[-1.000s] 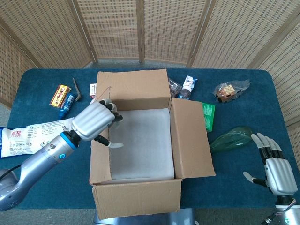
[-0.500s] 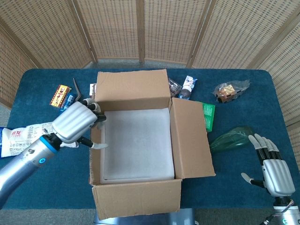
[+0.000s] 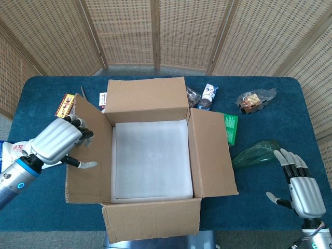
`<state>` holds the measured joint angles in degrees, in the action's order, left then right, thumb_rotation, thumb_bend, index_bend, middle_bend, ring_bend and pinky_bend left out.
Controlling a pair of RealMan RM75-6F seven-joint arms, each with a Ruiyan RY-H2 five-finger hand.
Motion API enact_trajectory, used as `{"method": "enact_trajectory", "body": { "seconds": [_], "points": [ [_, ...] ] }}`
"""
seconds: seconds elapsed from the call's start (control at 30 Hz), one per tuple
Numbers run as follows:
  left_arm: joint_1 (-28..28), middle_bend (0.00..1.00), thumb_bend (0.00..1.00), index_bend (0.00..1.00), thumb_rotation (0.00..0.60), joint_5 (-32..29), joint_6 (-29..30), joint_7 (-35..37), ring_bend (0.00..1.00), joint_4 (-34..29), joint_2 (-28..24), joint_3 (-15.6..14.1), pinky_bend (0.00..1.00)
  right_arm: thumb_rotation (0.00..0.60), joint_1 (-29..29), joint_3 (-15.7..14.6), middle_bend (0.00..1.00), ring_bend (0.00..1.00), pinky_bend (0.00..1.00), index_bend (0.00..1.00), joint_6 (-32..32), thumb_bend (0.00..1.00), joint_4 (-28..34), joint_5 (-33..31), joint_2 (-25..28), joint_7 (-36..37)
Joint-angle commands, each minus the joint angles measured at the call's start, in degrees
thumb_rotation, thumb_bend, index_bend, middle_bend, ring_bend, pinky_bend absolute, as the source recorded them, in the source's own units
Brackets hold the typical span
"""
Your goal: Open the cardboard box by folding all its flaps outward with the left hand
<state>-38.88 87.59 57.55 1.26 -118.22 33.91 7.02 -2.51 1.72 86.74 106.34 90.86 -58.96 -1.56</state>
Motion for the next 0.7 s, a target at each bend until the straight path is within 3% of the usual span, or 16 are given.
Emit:
{"method": "enact_trajectory", "body": {
  "seconds": [0.03,0.23,0.27,0.4,0.57,0.67,0.7],
  "points": [
    [1.0,0.68,0.0,0.6,0.311,0.8,0.6,1.1,0.43,1.0,0.3,-0.5,0.34,0.6,0.0,0.0,0.0,0.0,0.09,0.0,0.0,0.08,0.0,0.0,0.0,0.0],
    [2.8,0.69,0.0,0.6,0.312,1.8,0.8,2.9,0.44,3.7,0.8,-1.6,0.32,0.6,0.1,0.1,0.0,0.0,0.09,0.0,0.1,0.08,0.0,-0.2,0.0,0.1],
    [4.0,0.69,0.0,0.6,0.31,1.5,0.3,2.8,0.44,5.5,1.2,-2.9,0.32,0.6,0.1,0.1,0.0,0.0,0.09,0.0,0.1,0.08,0.0,-0.3,0.1,0.3],
    [6.1,0.69,0.0,0.6,0.313,1.9,0.9,3.4,0.44,9.0,4.0,-4.2,0.3,0.6,0.0,0.0,0.0,0.0,0.09,0.0,0.0,0.08,0.0,-0.1,0.1,0.2],
    [8.1,0.68,0.0,0.6,0.317,1.2,2.0,4.2,0.43,13.1,8.1,-5.2,0.35,0.6,0.0,0.0,0.0,0.0,0.09,0.0,0.0,0.08,-0.1,0.0,-0.2,-0.3],
    [8.9,0.56,0.0,0.55,0.317,0.2,1.7,4.9,0.37,16.2,11.2,-5.7,0.33,0.6,0.0,-0.3,0.0,0.0,0.09,0.0,-0.1,0.08,0.0,0.3,-0.3,-0.7],
    [9.4,0.45,0.0,0.49,0.315,-0.4,2.3,5.1,0.3,17.5,12.3,-5.6,0.3,0.6,0.0,-0.3,0.0,0.0,0.09,0.0,-0.2,0.08,0.0,0.4,-0.4,-0.9]
  ]
}}
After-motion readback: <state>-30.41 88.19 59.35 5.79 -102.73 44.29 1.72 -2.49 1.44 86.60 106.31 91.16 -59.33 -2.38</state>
